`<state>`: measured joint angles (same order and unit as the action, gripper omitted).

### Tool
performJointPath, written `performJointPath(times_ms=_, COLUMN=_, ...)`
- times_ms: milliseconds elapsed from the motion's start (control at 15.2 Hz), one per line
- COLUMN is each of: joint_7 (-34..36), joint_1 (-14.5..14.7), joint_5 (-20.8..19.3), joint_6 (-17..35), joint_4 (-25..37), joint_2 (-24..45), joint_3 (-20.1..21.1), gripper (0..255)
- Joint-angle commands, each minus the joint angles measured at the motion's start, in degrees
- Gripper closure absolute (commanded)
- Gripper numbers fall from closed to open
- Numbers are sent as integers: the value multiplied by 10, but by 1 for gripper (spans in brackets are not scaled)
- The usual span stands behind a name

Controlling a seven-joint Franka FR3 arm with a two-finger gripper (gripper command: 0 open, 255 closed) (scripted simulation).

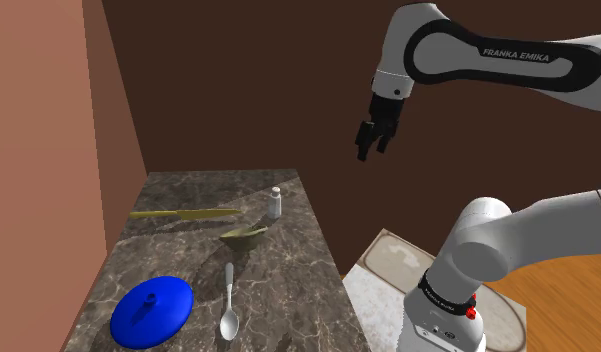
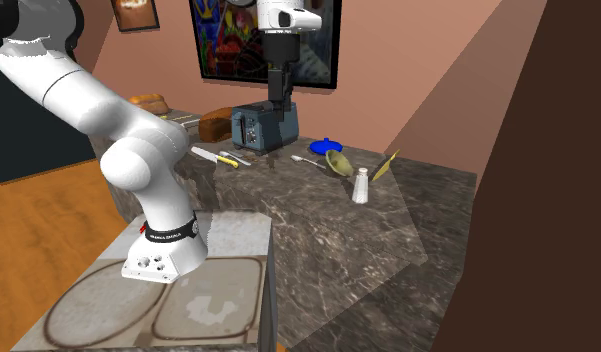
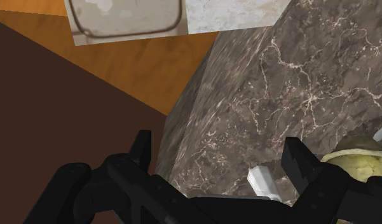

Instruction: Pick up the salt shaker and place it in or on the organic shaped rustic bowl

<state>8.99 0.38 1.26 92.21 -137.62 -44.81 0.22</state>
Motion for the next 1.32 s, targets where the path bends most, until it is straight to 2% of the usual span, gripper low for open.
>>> performJointPath(times_ms=0, joint_7=0, joint_1=0, joint_5=0, joint_6=0, joint_4=0, joint_2=0, joint_3=0, gripper=0)
performJointPath(times_ms=594, joint_7=22, joint_1=16, joint_5=31, joint_6=151, joint_4=19, joint_2=168, joint_3=25, gripper=0)
performJointPath(times_ms=1254, joint_7=42, joint_1=32, joint_5=50, joint_6=272, joint_4=114, joint_2=380, joint_3=48, gripper=0)
